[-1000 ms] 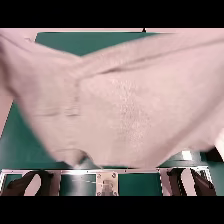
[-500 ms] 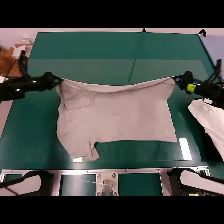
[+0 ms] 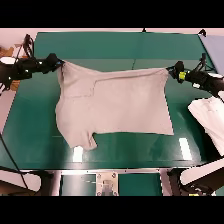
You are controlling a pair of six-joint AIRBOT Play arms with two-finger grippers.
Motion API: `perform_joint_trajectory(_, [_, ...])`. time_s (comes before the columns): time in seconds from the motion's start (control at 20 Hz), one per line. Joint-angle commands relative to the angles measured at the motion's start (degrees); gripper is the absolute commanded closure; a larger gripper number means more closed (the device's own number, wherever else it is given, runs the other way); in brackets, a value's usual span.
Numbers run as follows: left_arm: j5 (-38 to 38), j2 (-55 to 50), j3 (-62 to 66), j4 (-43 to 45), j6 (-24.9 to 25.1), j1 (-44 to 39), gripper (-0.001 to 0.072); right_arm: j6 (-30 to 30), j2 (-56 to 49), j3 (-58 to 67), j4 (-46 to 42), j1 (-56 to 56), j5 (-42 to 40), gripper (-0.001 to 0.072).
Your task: Fold the shirts.
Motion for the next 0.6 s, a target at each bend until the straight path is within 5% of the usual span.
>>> perform_joint_trajectory(0.0, [0.76,-0.87,3.34,2.21,-1.2,-0.09,0.0681,0.68,-1.77,4.02,-0.37,0.04,0.22,0.0703])
perform_joint_trajectory(0.55, [-15.37,-2.34,2.62,31.26,-13.35,-0.09,0.0682,15.45,-2.34,4.02,-29.75,-2.6,18.56,0.0704])
